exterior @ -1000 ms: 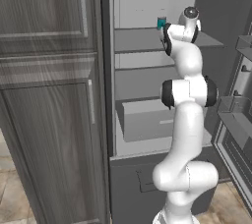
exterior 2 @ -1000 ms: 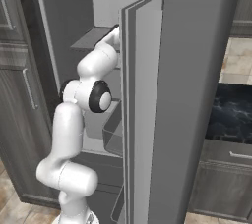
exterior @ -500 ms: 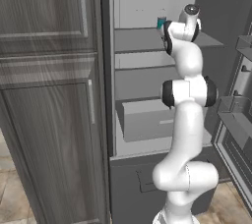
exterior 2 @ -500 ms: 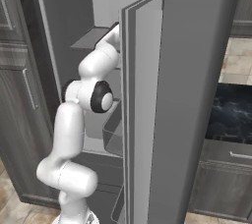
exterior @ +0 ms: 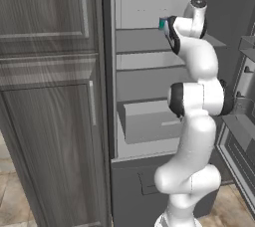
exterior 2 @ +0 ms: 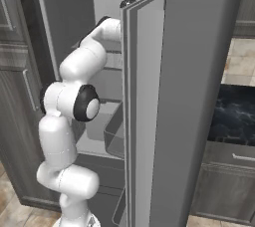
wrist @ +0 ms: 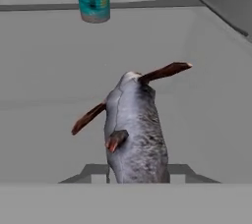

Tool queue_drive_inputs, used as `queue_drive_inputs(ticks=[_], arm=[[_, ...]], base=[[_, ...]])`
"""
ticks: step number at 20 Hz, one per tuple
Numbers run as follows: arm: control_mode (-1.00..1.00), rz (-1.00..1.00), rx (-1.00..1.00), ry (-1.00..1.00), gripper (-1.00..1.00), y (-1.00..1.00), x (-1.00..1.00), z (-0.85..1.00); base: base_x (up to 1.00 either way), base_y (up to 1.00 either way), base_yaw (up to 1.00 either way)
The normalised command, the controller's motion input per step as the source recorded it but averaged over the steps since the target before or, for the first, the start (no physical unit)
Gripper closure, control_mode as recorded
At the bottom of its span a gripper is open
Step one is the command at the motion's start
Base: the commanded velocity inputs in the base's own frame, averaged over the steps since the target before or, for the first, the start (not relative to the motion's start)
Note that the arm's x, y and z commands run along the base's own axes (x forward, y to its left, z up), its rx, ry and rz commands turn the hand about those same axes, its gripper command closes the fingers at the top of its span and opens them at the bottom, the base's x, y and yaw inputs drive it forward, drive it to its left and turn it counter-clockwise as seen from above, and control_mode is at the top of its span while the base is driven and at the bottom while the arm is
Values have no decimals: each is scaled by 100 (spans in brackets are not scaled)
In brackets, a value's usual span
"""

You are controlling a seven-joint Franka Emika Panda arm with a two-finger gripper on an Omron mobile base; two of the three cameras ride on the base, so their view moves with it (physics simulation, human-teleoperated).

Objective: Take the fish from the fridge and place it on the digital scale on the counter by the fridge. Wait a few seconds for a reading, then move it to the plate on the dining counter.

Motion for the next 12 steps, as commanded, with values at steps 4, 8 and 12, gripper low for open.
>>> queue_drive_inputs(ticks=[4, 8, 12], arm=[[-100, 0, 0, -8, 100, 56, -100, -21], [-100, 0, 0, -9, 100, 59, -100, -11], [-100, 0, 3, -4, 100, 46, -100, 6]], base=[[0, 0, 0], [0, 0, 0], [0, 0, 0]])
